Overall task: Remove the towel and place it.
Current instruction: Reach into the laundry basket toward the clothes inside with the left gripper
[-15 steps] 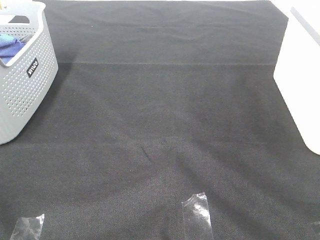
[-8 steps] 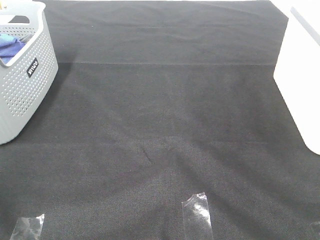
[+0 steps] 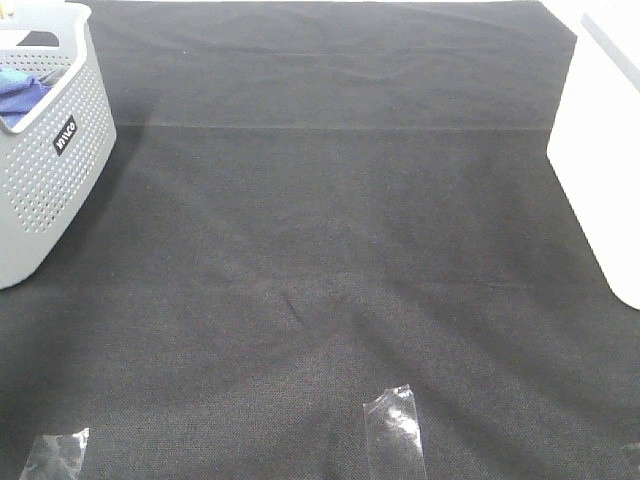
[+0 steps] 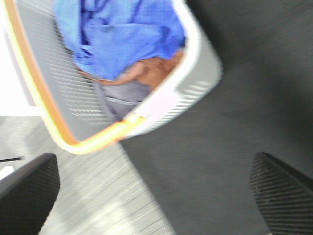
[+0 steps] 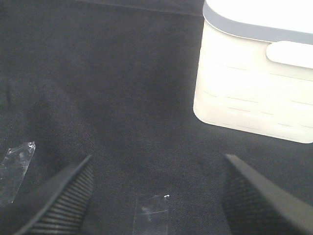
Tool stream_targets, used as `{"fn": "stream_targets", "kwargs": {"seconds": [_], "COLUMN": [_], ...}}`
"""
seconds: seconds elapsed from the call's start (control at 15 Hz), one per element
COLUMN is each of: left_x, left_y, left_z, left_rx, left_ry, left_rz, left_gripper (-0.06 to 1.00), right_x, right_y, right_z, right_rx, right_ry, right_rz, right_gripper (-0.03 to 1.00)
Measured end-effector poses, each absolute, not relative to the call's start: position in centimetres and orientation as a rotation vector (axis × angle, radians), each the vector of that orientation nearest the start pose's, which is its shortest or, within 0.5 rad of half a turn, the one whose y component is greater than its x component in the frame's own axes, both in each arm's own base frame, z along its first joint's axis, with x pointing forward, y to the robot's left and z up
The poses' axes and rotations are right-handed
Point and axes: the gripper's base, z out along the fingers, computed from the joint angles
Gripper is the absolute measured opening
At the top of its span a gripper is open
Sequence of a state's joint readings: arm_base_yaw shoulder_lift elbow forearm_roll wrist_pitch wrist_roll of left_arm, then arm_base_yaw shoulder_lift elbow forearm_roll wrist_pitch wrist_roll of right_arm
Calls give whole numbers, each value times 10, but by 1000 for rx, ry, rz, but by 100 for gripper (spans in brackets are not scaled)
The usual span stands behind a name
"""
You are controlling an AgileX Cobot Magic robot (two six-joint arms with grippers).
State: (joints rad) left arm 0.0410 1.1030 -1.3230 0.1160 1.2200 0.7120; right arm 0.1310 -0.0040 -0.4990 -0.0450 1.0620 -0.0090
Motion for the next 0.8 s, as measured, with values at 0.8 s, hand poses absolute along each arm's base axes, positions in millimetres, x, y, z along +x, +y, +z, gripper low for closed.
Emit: {"fn": "stream_targets", "kwargs": {"seconds": [0.8], "left_x": [466], "left_y": [43], "left_z": [295], "left_rx": [1397], "left_ry": [2488], "left_rz": [666], "left_gripper": [99], "right_x": [-5], "right_y": [-4], "right_z": [277], "right_rx": [-141], "right_ry": [2037], "right_rz": [22], "right_gripper": [69]}}
